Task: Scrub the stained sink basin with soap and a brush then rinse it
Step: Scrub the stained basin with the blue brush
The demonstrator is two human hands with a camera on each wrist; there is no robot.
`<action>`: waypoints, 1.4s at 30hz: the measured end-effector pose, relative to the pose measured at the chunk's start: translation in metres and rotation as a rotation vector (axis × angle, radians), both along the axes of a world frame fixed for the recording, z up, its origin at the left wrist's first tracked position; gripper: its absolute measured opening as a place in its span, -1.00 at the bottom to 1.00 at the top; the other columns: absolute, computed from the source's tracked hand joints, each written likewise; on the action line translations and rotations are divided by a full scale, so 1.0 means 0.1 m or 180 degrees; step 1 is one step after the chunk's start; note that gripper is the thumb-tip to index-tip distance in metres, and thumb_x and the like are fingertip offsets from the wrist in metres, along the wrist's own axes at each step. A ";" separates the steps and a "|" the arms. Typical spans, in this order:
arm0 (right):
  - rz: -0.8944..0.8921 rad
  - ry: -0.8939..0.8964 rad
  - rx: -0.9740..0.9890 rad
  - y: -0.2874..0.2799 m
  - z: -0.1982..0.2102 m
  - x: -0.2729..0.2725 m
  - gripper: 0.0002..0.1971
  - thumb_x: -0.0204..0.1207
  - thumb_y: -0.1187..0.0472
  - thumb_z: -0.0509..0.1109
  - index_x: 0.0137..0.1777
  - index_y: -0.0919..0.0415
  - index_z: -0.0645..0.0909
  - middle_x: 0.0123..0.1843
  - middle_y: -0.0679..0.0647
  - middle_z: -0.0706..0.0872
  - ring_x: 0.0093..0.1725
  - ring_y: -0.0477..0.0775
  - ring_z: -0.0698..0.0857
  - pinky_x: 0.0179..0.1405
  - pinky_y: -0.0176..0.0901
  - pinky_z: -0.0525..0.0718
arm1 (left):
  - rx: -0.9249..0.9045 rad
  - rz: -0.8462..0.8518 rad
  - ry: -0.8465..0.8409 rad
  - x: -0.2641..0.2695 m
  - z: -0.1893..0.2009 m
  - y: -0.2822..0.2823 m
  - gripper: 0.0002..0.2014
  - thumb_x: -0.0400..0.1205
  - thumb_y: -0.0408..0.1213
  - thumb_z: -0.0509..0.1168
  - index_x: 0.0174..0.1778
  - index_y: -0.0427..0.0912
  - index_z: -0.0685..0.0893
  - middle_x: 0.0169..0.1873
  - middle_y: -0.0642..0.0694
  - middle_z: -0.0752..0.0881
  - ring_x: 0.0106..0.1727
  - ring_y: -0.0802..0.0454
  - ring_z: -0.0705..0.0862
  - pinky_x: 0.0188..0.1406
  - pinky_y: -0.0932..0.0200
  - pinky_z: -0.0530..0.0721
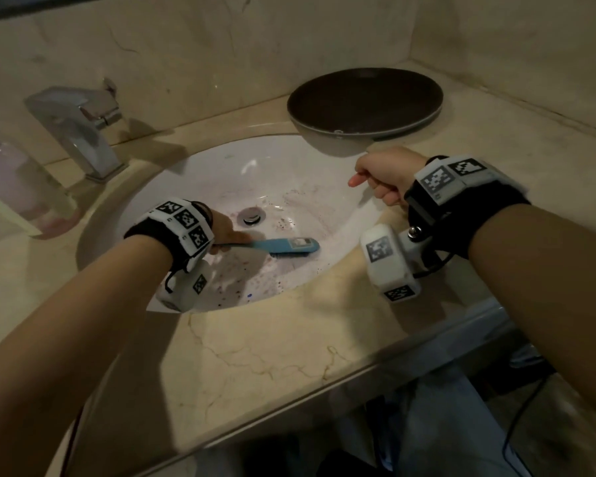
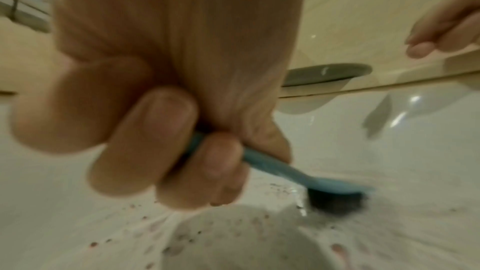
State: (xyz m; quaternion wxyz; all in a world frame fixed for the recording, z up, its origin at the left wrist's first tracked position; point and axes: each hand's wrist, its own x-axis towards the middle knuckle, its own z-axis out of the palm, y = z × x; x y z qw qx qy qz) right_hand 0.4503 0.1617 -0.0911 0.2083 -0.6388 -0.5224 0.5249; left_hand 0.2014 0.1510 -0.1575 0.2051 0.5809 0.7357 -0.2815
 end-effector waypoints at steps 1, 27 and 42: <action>0.0012 -0.0004 0.0001 0.00 -0.01 0.00 -0.81 0.67 0.25 0.08 -0.06 0.23 0.52 -0.89 -0.10 0.36 -0.89 -0.18 0.19 -0.91 -0.49 0.10 | 0.0245 -0.0162 0.0196 -0.07 -0.01 0.02 -0.44 0.69 0.16 -0.05 -0.51 -0.14 0.38 -0.58 -0.01 0.47 -0.56 0.10 0.39 -0.45 0.25 0.41; 0.0140 -0.0389 0.0184 0.01 -0.02 0.00 -0.75 0.64 0.26 0.09 -0.21 0.21 0.53 -0.52 0.00 0.38 -0.59 -0.07 0.23 -0.85 -0.38 0.17 | 0.0349 0.0368 -0.0378 -0.14 -0.31 0.22 -0.41 0.68 0.20 -0.03 -0.50 -0.18 0.46 -0.76 0.02 0.45 -0.56 0.00 0.37 -0.52 0.21 0.31; 0.0158 -0.0389 0.0166 -0.01 -0.01 0.00 -0.76 0.65 0.27 0.08 -0.16 0.22 0.55 -0.51 0.00 0.38 -0.59 -0.07 0.23 -0.89 -0.49 0.12 | -0.0078 0.0538 -0.0642 0.15 -0.12 0.19 -0.47 0.70 0.09 0.02 -0.52 -0.17 0.31 -0.93 0.08 0.29 -0.90 0.22 0.20 -0.86 0.46 0.17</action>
